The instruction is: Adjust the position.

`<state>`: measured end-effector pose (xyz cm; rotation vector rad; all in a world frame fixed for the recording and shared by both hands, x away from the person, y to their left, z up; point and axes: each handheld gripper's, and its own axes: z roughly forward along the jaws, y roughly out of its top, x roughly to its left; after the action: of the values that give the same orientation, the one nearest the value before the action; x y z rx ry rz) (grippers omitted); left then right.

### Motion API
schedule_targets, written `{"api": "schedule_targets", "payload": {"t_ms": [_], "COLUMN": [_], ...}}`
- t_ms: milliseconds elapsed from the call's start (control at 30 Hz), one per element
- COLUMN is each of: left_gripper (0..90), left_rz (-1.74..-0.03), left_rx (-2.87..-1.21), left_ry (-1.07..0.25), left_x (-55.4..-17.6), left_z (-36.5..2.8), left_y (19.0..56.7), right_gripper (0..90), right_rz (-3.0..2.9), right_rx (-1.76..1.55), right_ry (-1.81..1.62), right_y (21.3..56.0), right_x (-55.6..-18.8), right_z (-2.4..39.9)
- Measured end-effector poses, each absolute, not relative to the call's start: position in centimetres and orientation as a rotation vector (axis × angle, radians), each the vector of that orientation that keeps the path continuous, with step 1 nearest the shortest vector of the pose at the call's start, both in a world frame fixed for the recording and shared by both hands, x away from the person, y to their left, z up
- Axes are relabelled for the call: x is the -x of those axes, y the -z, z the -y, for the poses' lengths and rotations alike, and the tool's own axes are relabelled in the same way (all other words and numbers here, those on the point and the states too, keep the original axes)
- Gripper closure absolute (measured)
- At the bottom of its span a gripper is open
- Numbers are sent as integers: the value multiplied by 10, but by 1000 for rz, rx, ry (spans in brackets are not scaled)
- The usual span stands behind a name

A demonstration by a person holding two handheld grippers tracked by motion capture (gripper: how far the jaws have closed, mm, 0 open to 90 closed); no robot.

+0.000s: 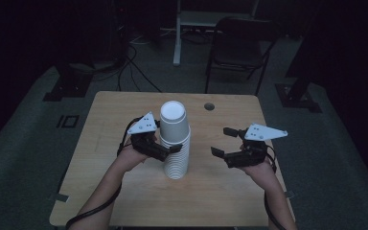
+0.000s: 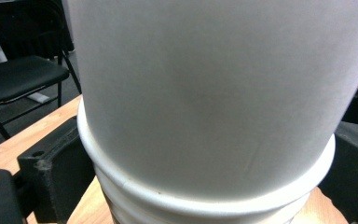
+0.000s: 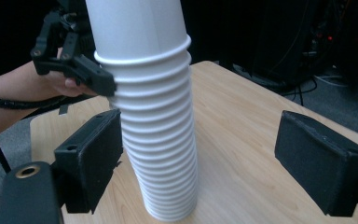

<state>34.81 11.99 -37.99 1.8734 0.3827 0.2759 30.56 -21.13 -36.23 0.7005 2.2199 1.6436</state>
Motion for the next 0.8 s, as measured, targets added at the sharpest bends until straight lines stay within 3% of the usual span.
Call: {"api": "schedule_targets", "payload": {"t_ms": [800], "left_gripper": [42], "left_rz": [-373], "left_rx": [-1874], "left_ry": [-277], "left_x": [-347], "left_z": [-118], "left_y": [380], "right_gripper": [145], "right_rz": [-2244], "right_rx": [-502], "right_ry": [-1728], "right_y": [323], "right_x": [-319], "right_z": [155]}}
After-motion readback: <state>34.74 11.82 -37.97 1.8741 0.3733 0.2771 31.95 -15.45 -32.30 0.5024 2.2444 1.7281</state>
